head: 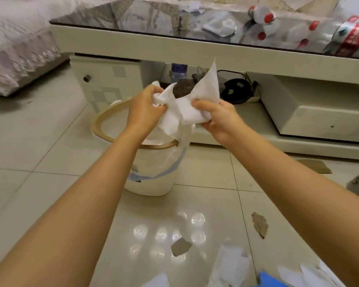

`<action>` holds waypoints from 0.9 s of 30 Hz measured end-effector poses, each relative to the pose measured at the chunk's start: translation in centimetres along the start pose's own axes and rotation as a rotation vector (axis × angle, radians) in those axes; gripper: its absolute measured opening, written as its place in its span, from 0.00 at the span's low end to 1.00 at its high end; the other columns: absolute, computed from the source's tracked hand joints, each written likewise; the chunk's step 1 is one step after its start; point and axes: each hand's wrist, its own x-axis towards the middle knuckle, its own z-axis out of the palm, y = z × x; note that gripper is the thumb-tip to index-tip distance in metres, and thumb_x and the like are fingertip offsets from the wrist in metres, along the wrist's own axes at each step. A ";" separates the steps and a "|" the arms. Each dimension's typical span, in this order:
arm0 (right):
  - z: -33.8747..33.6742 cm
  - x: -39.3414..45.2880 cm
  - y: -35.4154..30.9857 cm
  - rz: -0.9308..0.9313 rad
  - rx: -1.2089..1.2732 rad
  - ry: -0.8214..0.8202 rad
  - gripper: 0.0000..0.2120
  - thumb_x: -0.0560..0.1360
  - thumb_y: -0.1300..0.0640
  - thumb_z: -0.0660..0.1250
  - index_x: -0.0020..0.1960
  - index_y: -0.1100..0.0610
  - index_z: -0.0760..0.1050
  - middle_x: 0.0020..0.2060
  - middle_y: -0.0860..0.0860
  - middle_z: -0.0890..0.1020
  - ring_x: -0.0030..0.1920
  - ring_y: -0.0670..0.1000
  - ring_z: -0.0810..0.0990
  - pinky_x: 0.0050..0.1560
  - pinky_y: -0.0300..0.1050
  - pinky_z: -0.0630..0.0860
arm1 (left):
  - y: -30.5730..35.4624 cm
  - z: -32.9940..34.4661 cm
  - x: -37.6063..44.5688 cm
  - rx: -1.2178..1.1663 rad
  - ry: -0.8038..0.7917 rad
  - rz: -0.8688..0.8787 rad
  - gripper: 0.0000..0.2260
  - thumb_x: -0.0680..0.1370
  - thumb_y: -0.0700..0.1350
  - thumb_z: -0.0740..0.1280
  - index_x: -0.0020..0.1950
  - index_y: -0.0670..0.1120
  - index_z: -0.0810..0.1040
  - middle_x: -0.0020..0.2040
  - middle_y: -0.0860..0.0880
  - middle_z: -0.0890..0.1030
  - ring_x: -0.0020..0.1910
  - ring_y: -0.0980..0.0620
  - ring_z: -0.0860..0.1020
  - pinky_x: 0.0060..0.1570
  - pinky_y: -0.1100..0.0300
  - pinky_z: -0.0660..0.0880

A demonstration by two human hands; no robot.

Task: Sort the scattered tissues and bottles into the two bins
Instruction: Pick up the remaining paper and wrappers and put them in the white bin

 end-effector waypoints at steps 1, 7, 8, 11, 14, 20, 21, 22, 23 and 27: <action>1.0 0.4 0.2 0.021 0.027 0.001 0.09 0.72 0.65 0.71 0.49 0.57 0.75 0.49 0.54 0.81 0.50 0.54 0.81 0.46 0.49 0.82 | -1.1 -0.3 0.1 0.038 -0.007 -0.024 0.13 0.75 0.42 0.68 0.59 0.50 0.76 0.54 0.49 0.79 0.49 0.50 0.76 0.40 0.61 0.69; 5.0 2.3 1.4 0.115 0.227 -0.020 0.12 0.72 0.65 0.71 0.55 0.62 0.75 0.49 0.57 0.82 0.48 0.56 0.83 0.47 0.50 0.83 | -5.5 -0.3 0.0 0.453 -0.203 -0.090 0.26 0.76 0.45 0.67 0.73 0.50 0.64 0.66 0.43 0.74 0.61 0.40 0.74 0.57 0.48 0.72; 5.4 2.6 1.6 0.111 0.239 -0.028 0.13 0.72 0.65 0.71 0.56 0.63 0.75 0.51 0.58 0.82 0.50 0.56 0.83 0.47 0.50 0.83 | -5.9 -0.4 0.1 0.473 -0.234 -0.095 0.25 0.76 0.45 0.66 0.73 0.52 0.65 0.65 0.44 0.75 0.60 0.41 0.74 0.57 0.46 0.73; 5.8 3.3 2.3 0.107 0.203 -0.048 0.14 0.72 0.63 0.71 0.56 0.60 0.73 0.55 0.58 0.80 0.54 0.57 0.81 0.50 0.53 0.82 | -6.5 -0.8 0.2 0.416 -0.269 -0.132 0.20 0.77 0.49 0.64 0.69 0.55 0.69 0.60 0.49 0.79 0.58 0.44 0.76 0.56 0.45 0.75; 5.7 3.6 3.1 0.145 -0.089 -0.022 0.20 0.72 0.61 0.72 0.62 0.60 0.71 0.56 0.57 0.79 0.54 0.57 0.80 0.47 0.52 0.83 | -6.7 -1.0 0.1 0.405 -0.214 -0.158 0.13 0.79 0.51 0.62 0.63 0.55 0.76 0.53 0.52 0.82 0.51 0.48 0.78 0.46 0.52 0.75; 5.1 3.9 4.7 0.115 -0.470 -0.019 0.19 0.70 0.58 0.75 0.57 0.63 0.77 0.52 0.57 0.82 0.47 0.53 0.83 0.37 0.42 0.83 | -6.1 -0.5 -2.0 0.547 -0.145 -0.072 0.14 0.78 0.53 0.58 0.41 0.50 0.81 0.33 0.52 0.82 0.36 0.51 0.79 0.35 0.58 0.73; 5.0 3.9 4.8 0.081 -0.538 -0.016 0.17 0.70 0.57 0.75 0.55 0.63 0.78 0.50 0.56 0.82 0.48 0.53 0.82 0.38 0.43 0.83 | -5.8 -0.4 -2.2 0.534 -0.144 -0.057 0.15 0.78 0.53 0.58 0.40 0.50 0.82 0.31 0.51 0.81 0.35 0.50 0.79 0.34 0.57 0.73; 5.0 4.0 4.8 0.038 -0.622 -0.008 0.16 0.70 0.56 0.75 0.54 0.64 0.79 0.48 0.54 0.82 0.48 0.52 0.82 0.39 0.44 0.83 | -5.5 -0.3 -2.3 0.504 -0.149 -0.043 0.16 0.78 0.52 0.59 0.39 0.49 0.82 0.31 0.50 0.81 0.34 0.50 0.78 0.34 0.56 0.74; 4.8 4.0 4.7 -0.008 -0.715 0.003 0.15 0.71 0.54 0.74 0.52 0.63 0.81 0.44 0.52 0.81 0.47 0.52 0.82 0.41 0.46 0.83 | -5.2 -0.1 -2.4 0.466 -0.163 -0.029 0.16 0.78 0.52 0.59 0.39 0.48 0.82 0.31 0.50 0.80 0.33 0.50 0.78 0.34 0.55 0.75; 3.0 3.8 4.4 -0.132 -0.932 0.073 0.18 0.73 0.49 0.69 0.46 0.65 0.82 0.40 0.58 0.84 0.43 0.58 0.83 0.46 0.58 0.81 | -3.6 1.7 -2.9 0.397 -0.255 0.045 0.18 0.80 0.52 0.58 0.39 0.46 0.82 0.30 0.49 0.79 0.31 0.50 0.77 0.36 0.54 0.76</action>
